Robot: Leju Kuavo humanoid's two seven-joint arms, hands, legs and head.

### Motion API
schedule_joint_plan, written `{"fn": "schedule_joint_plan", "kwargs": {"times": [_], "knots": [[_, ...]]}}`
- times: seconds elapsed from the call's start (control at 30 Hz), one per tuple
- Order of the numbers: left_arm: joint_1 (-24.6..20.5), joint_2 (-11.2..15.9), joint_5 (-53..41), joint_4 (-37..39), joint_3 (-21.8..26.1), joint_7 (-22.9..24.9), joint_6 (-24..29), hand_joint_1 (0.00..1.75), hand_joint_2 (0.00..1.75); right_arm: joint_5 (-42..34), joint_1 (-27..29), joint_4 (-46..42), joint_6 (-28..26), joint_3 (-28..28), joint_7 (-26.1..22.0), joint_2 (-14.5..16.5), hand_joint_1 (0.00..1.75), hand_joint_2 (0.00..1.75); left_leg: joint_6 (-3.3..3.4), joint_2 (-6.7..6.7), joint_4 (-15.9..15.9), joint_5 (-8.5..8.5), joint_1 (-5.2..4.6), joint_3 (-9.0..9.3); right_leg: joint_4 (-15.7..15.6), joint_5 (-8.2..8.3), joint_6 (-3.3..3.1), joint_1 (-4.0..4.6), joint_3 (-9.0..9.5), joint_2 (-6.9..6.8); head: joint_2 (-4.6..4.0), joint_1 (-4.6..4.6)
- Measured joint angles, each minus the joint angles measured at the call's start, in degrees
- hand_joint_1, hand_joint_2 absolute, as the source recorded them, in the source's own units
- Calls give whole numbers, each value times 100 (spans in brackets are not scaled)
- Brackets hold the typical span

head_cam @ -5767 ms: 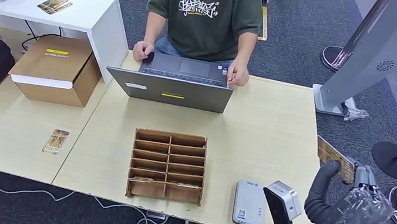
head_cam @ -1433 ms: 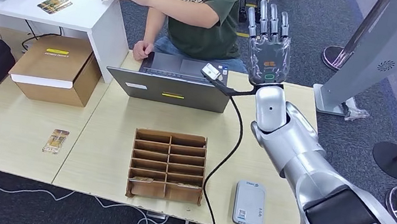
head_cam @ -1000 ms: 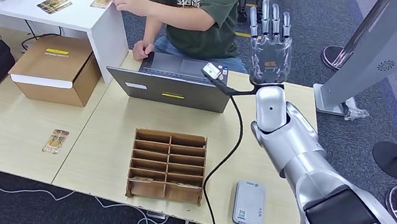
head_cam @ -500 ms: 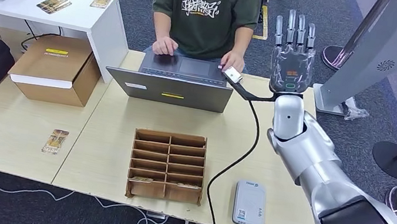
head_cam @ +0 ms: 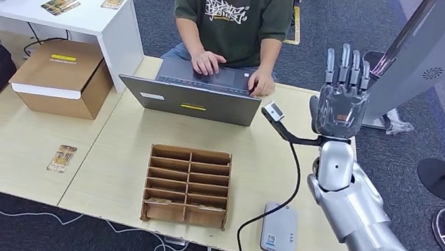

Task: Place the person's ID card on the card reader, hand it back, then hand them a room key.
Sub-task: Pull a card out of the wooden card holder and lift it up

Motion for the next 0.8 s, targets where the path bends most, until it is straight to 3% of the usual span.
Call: {"fn": "schedule_joint_plan", "kwargs": {"times": [0.17,0.43,0.57,0.7,0.8], "knots": [[24,0,37,0,9,-20,0,0,0,0,440,-404,0,-101,-42,-103,0,175,0,0,-1,0,0,-3,0,0,0,0,-1,-1,0,0],[35,-1,105,0,33,-49,-10,0,0,0,701,-685,2,-131,-33,-188,0,175,0,0,0,0,0,-2,0,0,0,0,0,-1,0,0],[75,-17,245,0,84,-68,-31,0,0,0,1235,-1107,68,-207,-63,-235,0,175,3,-5,-1,-3,0,-4,-1,-4,1,0,-1,-5,0,1],[136,-61,314,-16,180,-104,-58,0,0,0,2070,-2038,339,-29,785,-530,0,175,13,-22,-1,-14,-1,-11,-3,-18,12,-1,2,-22,0,2],[174,-99,321,-54,249,-115,-73,0,0,2,2623,-2727,532,155,1018,-774,0,175,6,-23,-1,-21,-2,-12,-3,-21,13,-1,-1,-20,0,1]]}}
